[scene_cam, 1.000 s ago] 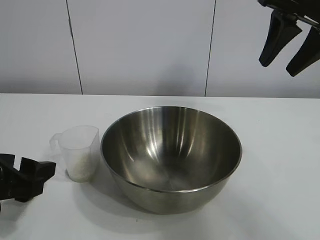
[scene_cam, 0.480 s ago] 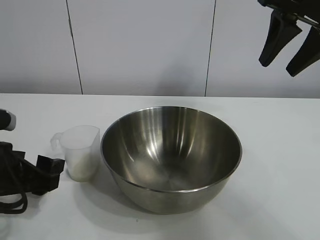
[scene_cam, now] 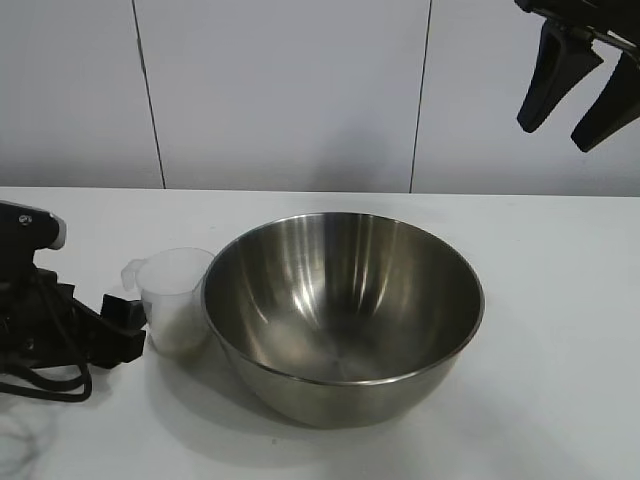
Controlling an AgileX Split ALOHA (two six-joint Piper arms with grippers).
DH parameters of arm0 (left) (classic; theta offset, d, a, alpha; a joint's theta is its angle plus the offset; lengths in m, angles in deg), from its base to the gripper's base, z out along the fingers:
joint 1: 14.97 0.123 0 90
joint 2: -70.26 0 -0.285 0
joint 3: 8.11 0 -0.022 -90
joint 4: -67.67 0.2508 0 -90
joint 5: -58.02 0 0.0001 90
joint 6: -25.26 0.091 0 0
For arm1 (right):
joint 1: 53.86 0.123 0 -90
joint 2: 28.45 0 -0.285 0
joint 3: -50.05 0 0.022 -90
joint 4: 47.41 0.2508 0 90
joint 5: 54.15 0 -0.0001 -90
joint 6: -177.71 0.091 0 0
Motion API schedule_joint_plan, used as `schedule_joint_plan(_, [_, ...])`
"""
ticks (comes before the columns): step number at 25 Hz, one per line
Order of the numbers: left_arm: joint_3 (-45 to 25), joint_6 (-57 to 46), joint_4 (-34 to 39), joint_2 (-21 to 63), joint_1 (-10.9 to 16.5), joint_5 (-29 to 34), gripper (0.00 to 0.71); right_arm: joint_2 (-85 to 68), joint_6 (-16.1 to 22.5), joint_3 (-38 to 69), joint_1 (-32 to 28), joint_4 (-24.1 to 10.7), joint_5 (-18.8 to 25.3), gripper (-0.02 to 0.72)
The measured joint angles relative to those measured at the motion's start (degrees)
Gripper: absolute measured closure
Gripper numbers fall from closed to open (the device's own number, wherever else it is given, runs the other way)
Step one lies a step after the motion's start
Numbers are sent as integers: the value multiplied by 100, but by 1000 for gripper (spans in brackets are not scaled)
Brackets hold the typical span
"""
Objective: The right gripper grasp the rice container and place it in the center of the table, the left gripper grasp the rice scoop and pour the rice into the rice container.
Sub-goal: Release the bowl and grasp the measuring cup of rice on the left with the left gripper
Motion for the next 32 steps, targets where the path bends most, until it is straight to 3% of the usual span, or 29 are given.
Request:
schedule_joint_plan(8, [11, 7, 276, 0, 242, 0, 140, 0, 0, 0, 0, 0, -34, 332])
schedule_joint_plan(22, [275, -36, 468, 0, 247, 0, 157, 0, 0, 0, 0, 0, -48, 332])
schedule_joint_plan(28, [275, -42, 468, 0, 247, 0, 306, 0, 0, 0, 0, 5, -87, 332])
schedule_joint_plan(32, [275, -70, 468, 92, 247, 9, 577, 0, 0, 0, 0, 5, -87, 332])
